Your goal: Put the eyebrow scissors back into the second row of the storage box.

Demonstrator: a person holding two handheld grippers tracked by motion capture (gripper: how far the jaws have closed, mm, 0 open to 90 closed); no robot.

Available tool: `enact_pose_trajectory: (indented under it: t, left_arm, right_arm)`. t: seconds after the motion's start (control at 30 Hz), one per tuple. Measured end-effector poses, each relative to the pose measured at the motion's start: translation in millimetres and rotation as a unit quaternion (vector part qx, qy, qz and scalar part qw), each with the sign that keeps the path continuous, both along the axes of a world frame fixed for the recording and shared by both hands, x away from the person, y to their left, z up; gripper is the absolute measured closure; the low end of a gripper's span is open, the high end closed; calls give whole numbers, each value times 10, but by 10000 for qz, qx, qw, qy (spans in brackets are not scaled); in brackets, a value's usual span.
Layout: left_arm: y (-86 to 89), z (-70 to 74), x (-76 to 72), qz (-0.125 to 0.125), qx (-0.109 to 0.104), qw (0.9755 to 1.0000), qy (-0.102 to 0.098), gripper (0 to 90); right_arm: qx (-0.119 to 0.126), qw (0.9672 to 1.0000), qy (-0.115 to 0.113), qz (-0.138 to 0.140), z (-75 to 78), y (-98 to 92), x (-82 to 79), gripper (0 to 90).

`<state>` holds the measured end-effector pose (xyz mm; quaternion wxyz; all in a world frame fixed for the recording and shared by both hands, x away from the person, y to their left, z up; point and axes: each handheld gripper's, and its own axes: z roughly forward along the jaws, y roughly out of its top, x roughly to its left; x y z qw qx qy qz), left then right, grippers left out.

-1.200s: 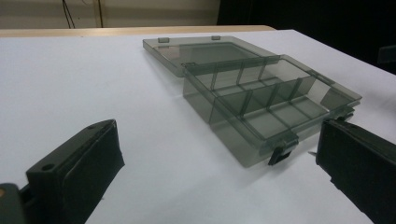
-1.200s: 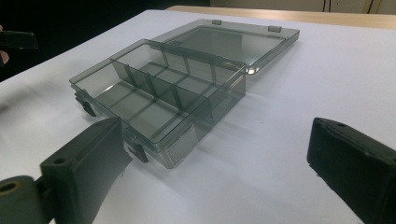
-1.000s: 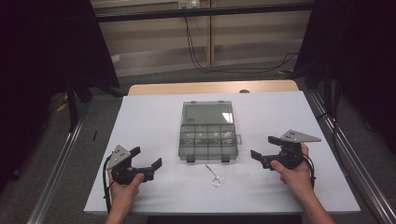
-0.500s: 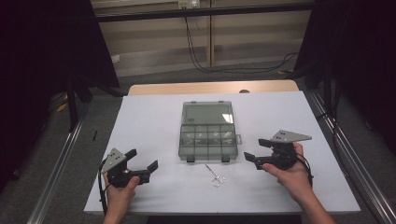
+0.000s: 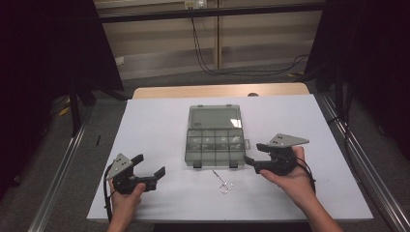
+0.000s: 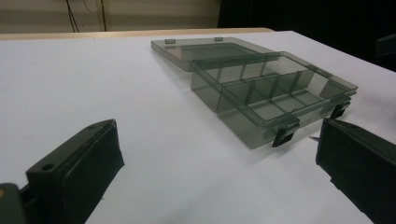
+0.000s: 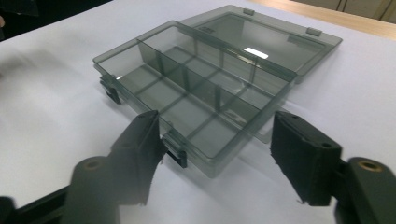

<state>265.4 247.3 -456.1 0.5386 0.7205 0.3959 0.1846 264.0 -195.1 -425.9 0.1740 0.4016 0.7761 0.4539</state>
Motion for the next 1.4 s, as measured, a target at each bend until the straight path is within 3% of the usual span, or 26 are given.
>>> enact_pose_trajectory:
  t: [0.1, 0.13, 0.27, 0.4, 0.6, 0.73, 0.83, 1.1, 1.4]
  left_arm:
    - [11, 4, -8, 33, -13, 10000, -5, 0]
    - [4, 4, -9, 76, -108, 9999, -8, 0]
    - [16, 10, -14, 65, -73, 10000, -15, 0]
    - [4, 7, -13, 76, -117, 9999, -5, 0]
    - [25, 14, -17, 42, -20, 10000, -18, 0]
    - [34, 19, -19, 30, 4, 10000, -30, 0]
    - [30, 19, -20, 63, -67, 10000, -32, 0]
    - [28, 19, -18, 5, 19, 10000, -37, 0]
    - [0, 15, -27, 30, -13, 10000, -39, 1]
  right_arm:
    - [-45, 9999, 48, 83, -2, 60, 15, 373]
    - [-90, 9999, 60, 104, -2, 83, 18, 377]
    - [-270, 9994, 63, 212, 17, 179, 19, 412]
    - [-296, 9988, 79, 380, 38, 276, 22, 472]
    - [-397, 9973, 196, 589, 46, 441, 35, 511]
    - [-319, 9954, 477, 761, 38, 528, 56, 520]
    - [-448, 9933, 611, 869, 27, 598, 53, 530]
    - [-565, 9874, 1017, 1075, -47, 746, 62, 633]
    - [-896, 9807, 1417, 1002, -205, 901, 138, 703]
